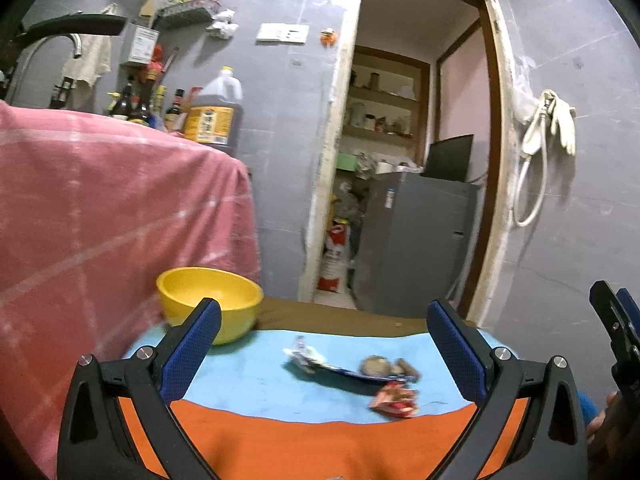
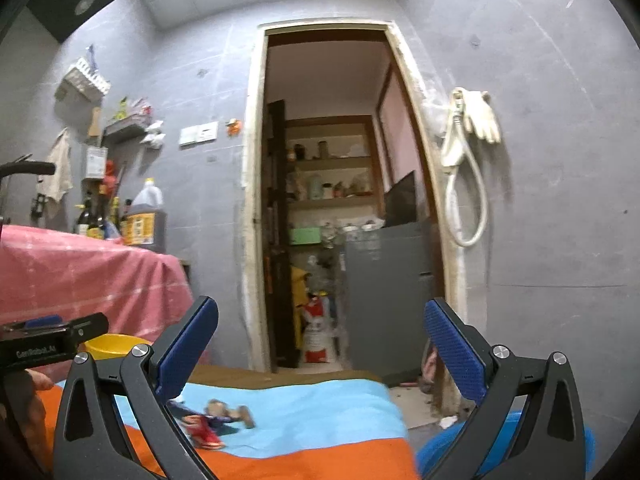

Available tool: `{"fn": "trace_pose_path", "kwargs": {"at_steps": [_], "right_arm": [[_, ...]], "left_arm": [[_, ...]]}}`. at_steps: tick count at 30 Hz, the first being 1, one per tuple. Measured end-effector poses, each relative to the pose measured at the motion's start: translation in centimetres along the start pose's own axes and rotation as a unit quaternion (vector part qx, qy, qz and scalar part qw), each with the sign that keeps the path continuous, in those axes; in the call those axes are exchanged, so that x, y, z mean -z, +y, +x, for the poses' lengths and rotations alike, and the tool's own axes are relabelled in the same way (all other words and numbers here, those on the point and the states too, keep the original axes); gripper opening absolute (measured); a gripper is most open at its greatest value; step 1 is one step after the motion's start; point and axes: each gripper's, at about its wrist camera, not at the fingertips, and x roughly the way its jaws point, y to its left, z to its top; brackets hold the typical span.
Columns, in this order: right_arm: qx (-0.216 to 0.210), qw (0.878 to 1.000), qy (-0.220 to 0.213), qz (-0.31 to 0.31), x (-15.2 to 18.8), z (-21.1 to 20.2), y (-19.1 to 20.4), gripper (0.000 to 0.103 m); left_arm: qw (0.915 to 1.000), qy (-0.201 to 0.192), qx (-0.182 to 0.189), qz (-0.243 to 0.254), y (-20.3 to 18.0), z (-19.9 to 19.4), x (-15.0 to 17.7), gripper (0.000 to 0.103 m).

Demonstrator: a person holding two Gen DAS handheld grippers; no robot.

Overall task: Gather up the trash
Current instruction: 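Return both grippers over the blanket toward the remaining wrappers, then grasp the red-brown wrapper with the right gripper while the left approaches the white paper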

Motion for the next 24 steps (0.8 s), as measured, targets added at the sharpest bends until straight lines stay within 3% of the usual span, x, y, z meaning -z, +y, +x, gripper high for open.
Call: {"fn": "trace_pose_path", "kwargs": {"at_steps": [8,14,24], "right_arm": [[-0.042,0.999,0.025,-0.020,0.8,1.7,3.4,0.103],[-0.066,0.995,0.070,-0.041,2.1,3.4,5.6,0.103],[-0.094,0.969,0.210,-0.095,5.7,7.4,8.6,0.103]], "left_arm": [[0.9993,0.005,-0.036,0.006,3.8,0.1,0.7,0.101],[0.9985,0.017,-0.050,0.016,6.0,0.8,1.6,0.101],[0.9960,0.073,-0.048,0.016,7.7,3.1,2.1,0.101]]}}
